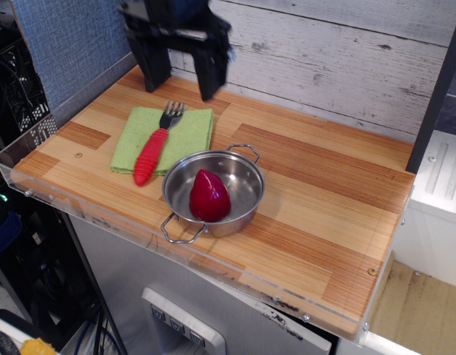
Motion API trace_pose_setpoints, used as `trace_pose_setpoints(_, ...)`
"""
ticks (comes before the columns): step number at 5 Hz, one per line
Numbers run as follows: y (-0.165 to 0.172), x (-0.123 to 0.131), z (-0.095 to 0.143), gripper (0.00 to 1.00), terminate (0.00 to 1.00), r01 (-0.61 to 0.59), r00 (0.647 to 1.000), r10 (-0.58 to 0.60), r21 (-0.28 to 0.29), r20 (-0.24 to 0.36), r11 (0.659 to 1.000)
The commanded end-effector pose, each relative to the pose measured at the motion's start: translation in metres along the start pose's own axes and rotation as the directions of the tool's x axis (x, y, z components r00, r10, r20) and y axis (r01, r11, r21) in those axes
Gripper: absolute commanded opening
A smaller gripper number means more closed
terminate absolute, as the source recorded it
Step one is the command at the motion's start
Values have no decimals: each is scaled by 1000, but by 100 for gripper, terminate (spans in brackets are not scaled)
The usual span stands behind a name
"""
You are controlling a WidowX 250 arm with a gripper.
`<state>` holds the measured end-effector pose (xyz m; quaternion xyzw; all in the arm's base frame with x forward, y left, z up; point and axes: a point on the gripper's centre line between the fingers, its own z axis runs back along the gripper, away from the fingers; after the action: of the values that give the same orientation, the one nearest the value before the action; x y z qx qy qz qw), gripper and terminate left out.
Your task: Put the strawberry in the silver pot.
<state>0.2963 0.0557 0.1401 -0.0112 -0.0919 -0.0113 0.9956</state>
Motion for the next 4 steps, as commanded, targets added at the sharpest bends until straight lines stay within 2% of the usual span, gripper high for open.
trace_pose_setpoints(1, 4, 1, 21, 100, 0, -1, 998, 2, 13, -60, 1000)
trace_pose_setpoints(2, 0, 1, 25, 100, 0, 13, 998, -12, 12, -68, 1000)
trace_pose_setpoints(3, -3, 1, 27, 100, 0, 92, 991, -94, -23, -92, 995)
trace_pose_setpoints(4, -3, 1, 27, 100, 0, 92, 991, -94, -23, -92, 995)
